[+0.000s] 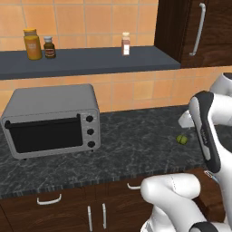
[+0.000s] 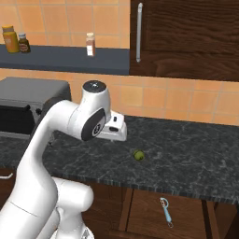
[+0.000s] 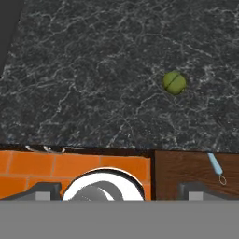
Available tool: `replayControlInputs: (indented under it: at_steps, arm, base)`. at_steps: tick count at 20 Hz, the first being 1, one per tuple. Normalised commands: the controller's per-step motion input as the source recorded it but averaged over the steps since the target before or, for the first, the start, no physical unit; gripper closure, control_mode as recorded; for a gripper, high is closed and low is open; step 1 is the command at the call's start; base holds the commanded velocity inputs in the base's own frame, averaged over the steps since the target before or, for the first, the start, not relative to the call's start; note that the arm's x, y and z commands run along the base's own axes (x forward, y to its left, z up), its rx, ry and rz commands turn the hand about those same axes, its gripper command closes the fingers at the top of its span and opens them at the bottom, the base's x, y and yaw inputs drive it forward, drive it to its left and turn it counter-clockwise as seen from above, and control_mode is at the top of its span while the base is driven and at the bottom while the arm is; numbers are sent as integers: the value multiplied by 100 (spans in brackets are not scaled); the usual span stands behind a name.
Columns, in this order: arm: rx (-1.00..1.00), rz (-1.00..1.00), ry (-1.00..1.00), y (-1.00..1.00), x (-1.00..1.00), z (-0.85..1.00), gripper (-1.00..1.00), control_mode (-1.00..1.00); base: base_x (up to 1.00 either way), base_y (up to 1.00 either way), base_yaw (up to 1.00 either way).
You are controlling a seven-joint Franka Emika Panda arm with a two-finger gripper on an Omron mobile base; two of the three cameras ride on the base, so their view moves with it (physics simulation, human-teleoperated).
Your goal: Pick the peeler from the drawer and place it on the counter.
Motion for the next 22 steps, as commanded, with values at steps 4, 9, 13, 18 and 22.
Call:
replayControlInputs:
  at_steps: [4, 9, 13, 18, 22]
  arm:
    - [-8, -7, 0, -90, -27, -45, -100, -100]
    - [-10, -8, 0, -92, -20, -45, -100, -100]
    - [-3, -8, 0, -94, -14, -41, -100, -100]
    - [0, -2, 0, -83, -15, -39, -100, -100]
    - [0, 0, 0, -67, -8, -25, -100, -100]
  base:
    - [0, 0, 0]
    - [0, 0, 0]
    - [0, 0, 0]
    - [0, 0, 0]
    - [0, 0, 0]
